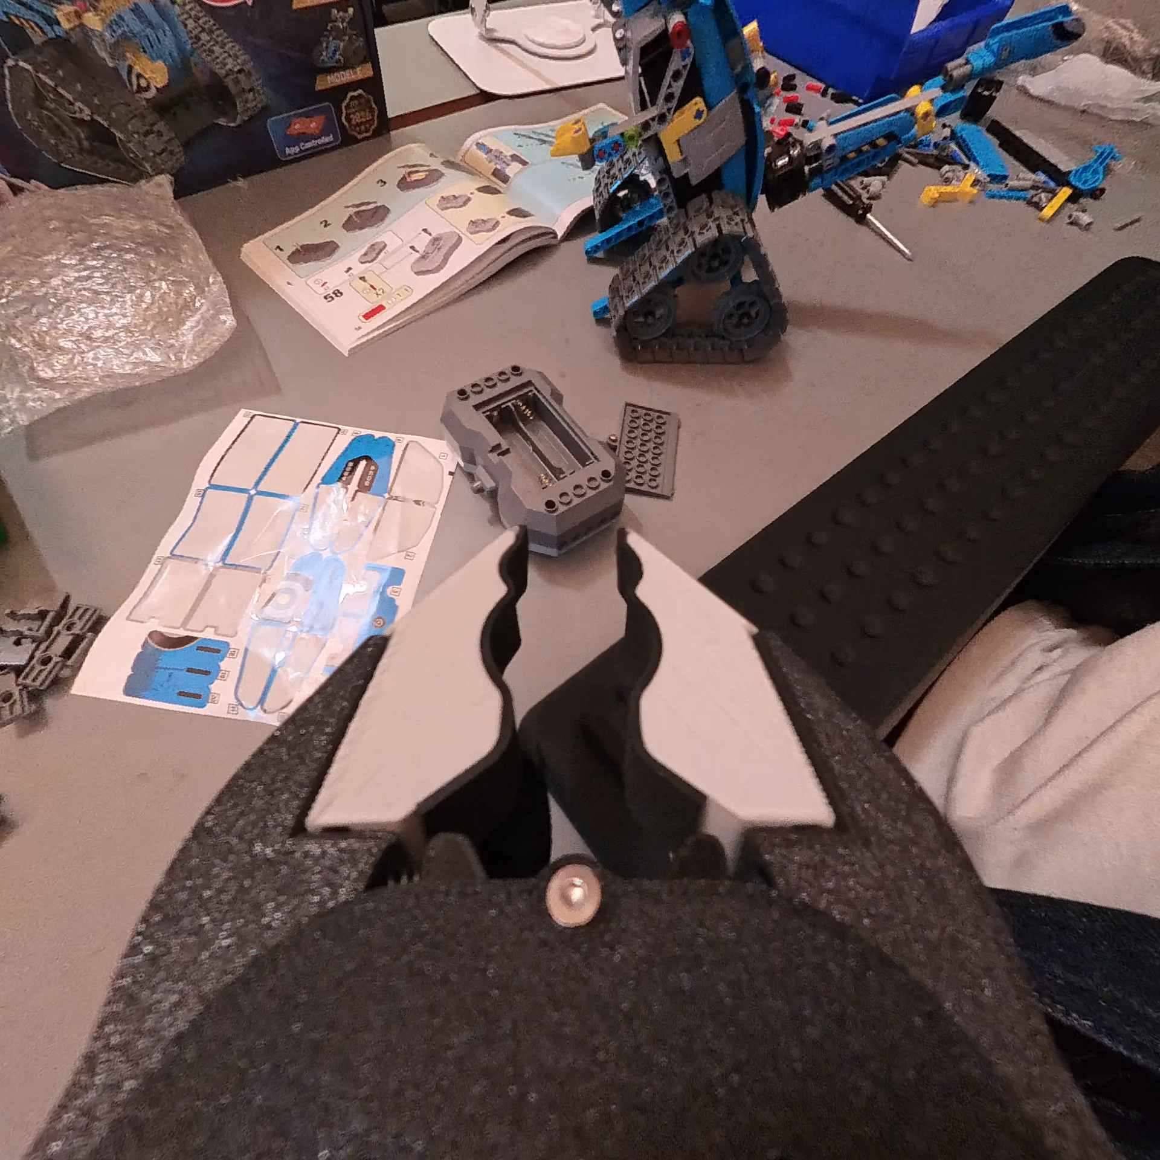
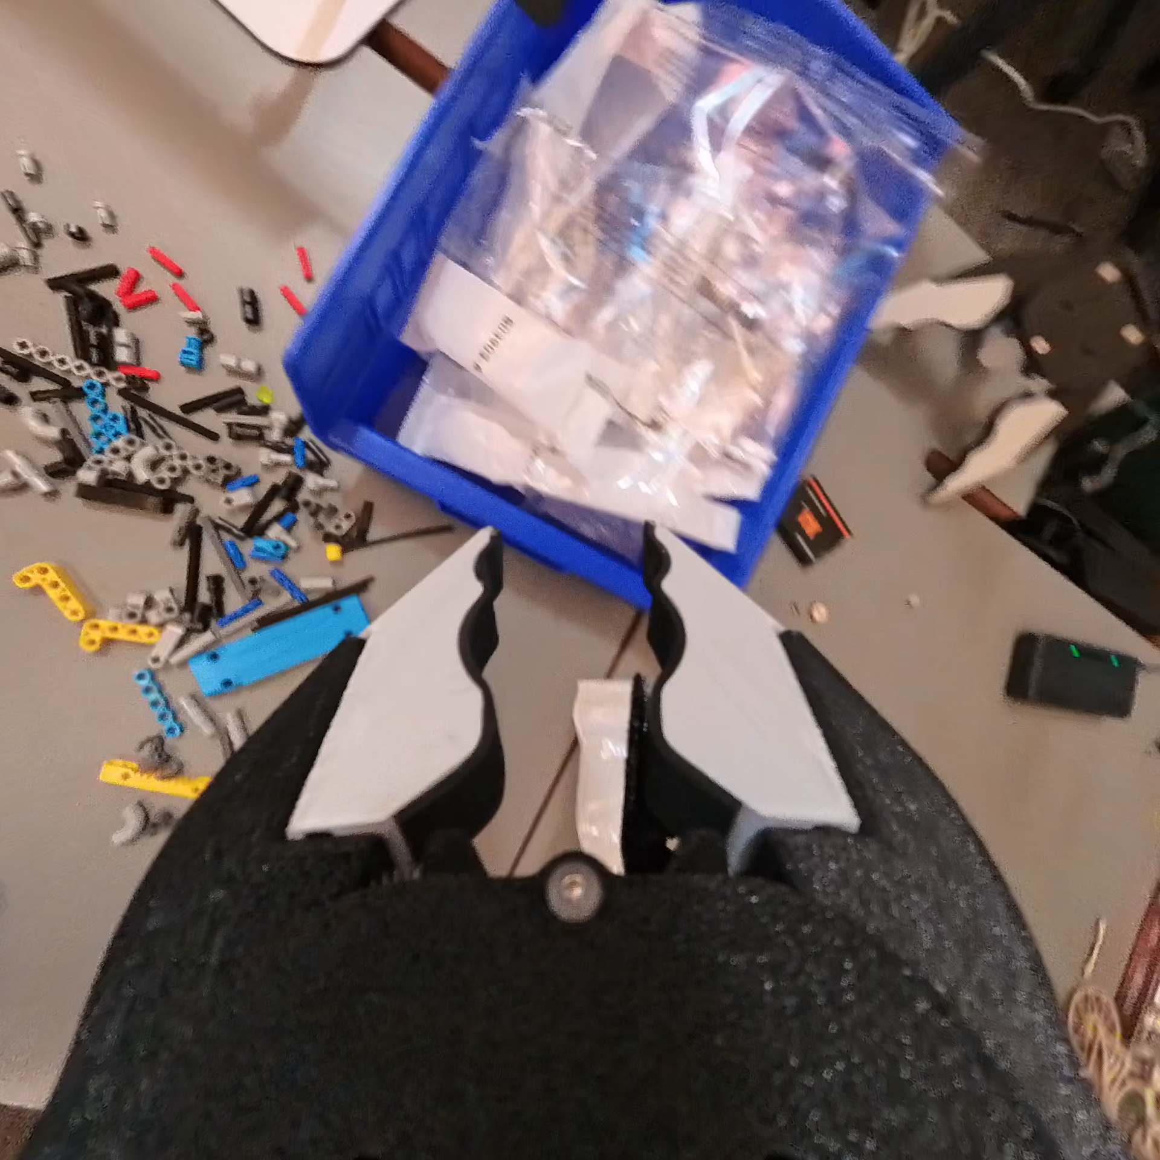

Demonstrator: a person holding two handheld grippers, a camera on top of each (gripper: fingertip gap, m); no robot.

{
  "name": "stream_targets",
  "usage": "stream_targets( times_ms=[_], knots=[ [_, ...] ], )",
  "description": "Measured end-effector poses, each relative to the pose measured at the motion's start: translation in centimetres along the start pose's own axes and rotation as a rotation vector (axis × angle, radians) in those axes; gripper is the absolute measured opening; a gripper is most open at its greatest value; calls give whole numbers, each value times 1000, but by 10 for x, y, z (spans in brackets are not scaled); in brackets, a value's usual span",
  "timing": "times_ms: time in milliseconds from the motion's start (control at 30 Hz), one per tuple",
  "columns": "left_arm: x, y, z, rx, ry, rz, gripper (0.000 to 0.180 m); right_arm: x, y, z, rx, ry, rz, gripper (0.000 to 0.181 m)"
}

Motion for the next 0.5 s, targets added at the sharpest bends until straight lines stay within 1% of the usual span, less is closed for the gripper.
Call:
stream_targets(
  times_ms=[100,133,167,233,300,333,367,400,433,467,500],
  knots=[
    [-5,2,-3,2,11,-2,26,-57,-26,27,-96,-23,-122,54],
    [-7,2,-4,-1,16,3,26,-85,-37,27,-126,5,-166,59],
    [-9,3,-6,-5,22,9,26,-116,-47,22,-137,50,-213,68],
    [-13,3,-9,-9,32,17,26,-172,-53,1,-51,122,-343,82],
    [-12,2,-13,-16,39,16,26,-207,-44,-20,11,128,-400,83],
    [-11,1,-15,-19,40,14,26,-217,-40,-30,-8,140,-387,78],
    [-9,0,-17,-24,39,12,26,-223,-35,-38,-37,155,-360,68],
    [-6,-2,-18,-29,37,8,26,-226,-30,-43,-53,162,-322,46],
    [-2,-4,-19,-34,34,1,26,-224,-26,-45,-68,166,-273,10],
    [1,-6,-20,-35,31,-9,26,-220,-26,-43,-110,167,-227,0],
    [3,-8,-19,-33,28,-21,26,-211,-28,-36,-147,157,-197,0]
  ],
)
Point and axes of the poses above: each gripper's, where its closed fingertips meet, z back along the fingers, x out of its top, y = z × x across the jaws, the point moved 9 cm from there along z, back along the fingers, and after that the axes turned 1 degree about x, right-handed, at the moved point
